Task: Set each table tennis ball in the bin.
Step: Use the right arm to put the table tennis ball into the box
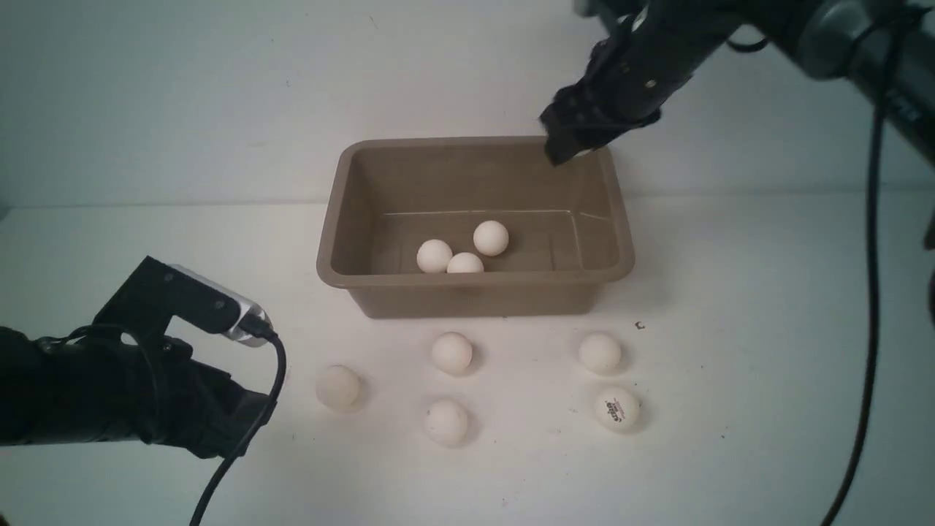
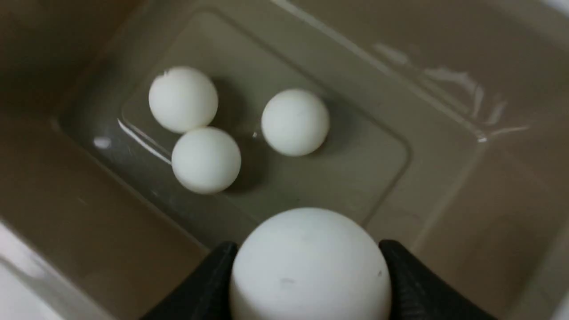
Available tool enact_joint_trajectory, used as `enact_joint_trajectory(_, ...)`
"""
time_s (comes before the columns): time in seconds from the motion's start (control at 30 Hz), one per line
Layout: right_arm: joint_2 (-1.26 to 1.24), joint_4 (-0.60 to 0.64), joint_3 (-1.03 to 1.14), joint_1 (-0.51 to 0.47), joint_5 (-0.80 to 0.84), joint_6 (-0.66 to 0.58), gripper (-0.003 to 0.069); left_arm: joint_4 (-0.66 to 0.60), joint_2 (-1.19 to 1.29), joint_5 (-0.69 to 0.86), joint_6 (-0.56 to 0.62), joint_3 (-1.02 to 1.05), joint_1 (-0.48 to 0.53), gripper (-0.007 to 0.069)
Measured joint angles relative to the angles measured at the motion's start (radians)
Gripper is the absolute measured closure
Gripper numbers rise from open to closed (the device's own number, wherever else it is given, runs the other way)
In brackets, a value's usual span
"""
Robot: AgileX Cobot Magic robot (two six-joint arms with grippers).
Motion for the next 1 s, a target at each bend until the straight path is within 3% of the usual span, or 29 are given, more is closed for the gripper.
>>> enact_joint_trajectory(0.33, 0.036, -0.019, 0.000, 0.008, -0.028, -0.007, 0.0302, -0.004, 0.181, 0.084, 0.000, -0.121, -0.047, 0.0174)
enact_joint_trajectory(0.43, 0.036, -0.019, 0.000, 0.008, -0.034, -0.006, 0.0242, -0.004, 0.204, 0.071, 0.000, -0.145, -0.094, 0.0174)
enact_joint_trajectory(0.53, 0.036, -0.014, 0.000, 0.008, -0.035, 0.006, 0.0137, -0.003, 0.224, 0.046, 0.001, -0.168, -0.122, 0.0174)
enact_joint_trajectory(0.6, 0.036, -0.008, 0.000, 0.008, -0.032, 0.012, 0.0111, -0.003, 0.240, 0.039, 0.001, -0.182, -0.127, 0.0174)
enact_joint_trajectory(1.0, 0.036, -0.007, 0.000, 0.008, -0.025, 0.016, 0.0103, -0.004, 0.272, 0.015, 0.046, -0.194, -0.128, 0.0142)
